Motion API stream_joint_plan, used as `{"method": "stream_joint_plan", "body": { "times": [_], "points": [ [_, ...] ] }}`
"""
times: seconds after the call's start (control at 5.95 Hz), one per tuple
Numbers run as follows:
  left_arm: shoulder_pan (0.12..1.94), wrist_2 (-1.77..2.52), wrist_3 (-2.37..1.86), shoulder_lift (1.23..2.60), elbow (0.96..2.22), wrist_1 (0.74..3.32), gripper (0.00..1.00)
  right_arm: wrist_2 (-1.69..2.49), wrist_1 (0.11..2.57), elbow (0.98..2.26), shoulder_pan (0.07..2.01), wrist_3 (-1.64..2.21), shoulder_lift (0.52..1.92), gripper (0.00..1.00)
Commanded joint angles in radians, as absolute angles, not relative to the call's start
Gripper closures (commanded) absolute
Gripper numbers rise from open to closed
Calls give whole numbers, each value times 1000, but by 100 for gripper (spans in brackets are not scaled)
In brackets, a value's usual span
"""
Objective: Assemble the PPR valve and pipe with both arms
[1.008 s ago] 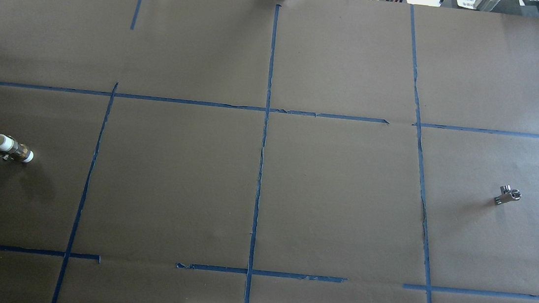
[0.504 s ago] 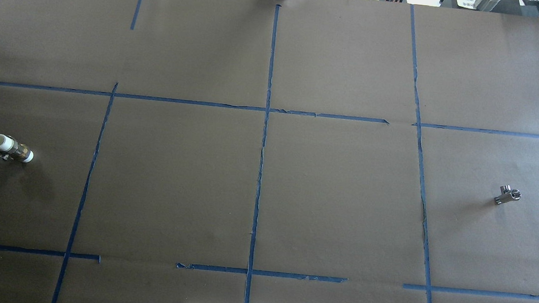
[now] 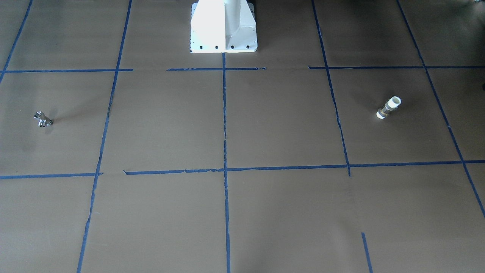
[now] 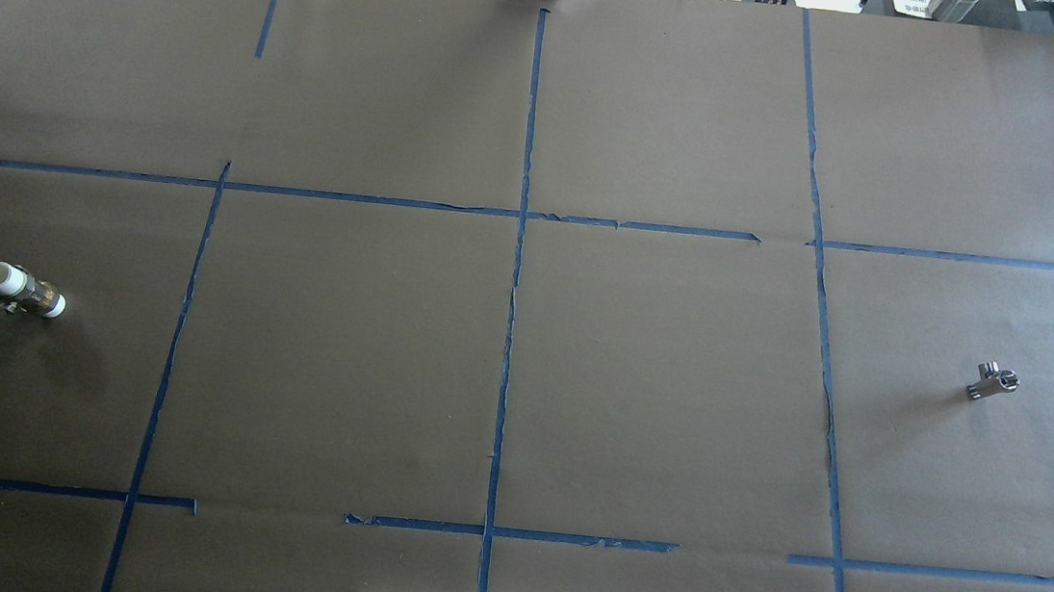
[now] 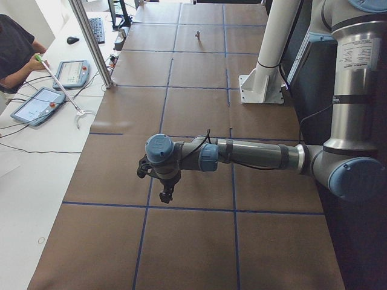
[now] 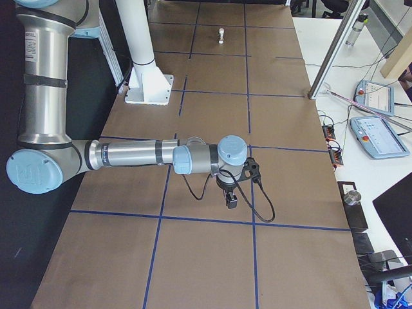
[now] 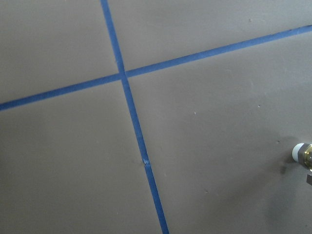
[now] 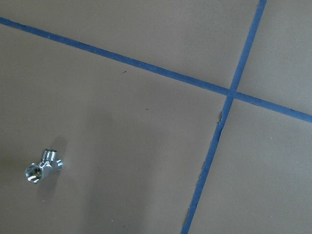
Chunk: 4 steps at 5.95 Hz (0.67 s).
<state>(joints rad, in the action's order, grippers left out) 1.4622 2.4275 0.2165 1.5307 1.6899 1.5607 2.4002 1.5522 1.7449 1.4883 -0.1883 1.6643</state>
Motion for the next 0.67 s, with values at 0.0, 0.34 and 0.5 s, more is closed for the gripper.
{"method": "stream_joint_plan", "body": {
  "times": [0.0,0.34,0.5],
  "points": [
    [1349,2428,146,1549,1733,1569,0,2410,1549,1747,1467,-132,1664,0],
    [1183,2415,-286,1552,1827,1725,0,2407,1359,1743,1439,-104,1705,0],
    [1136,2410,-404,1552,1827,1767,0,2401,1315,1737,1419,-104,1707,0]
  ]
}}
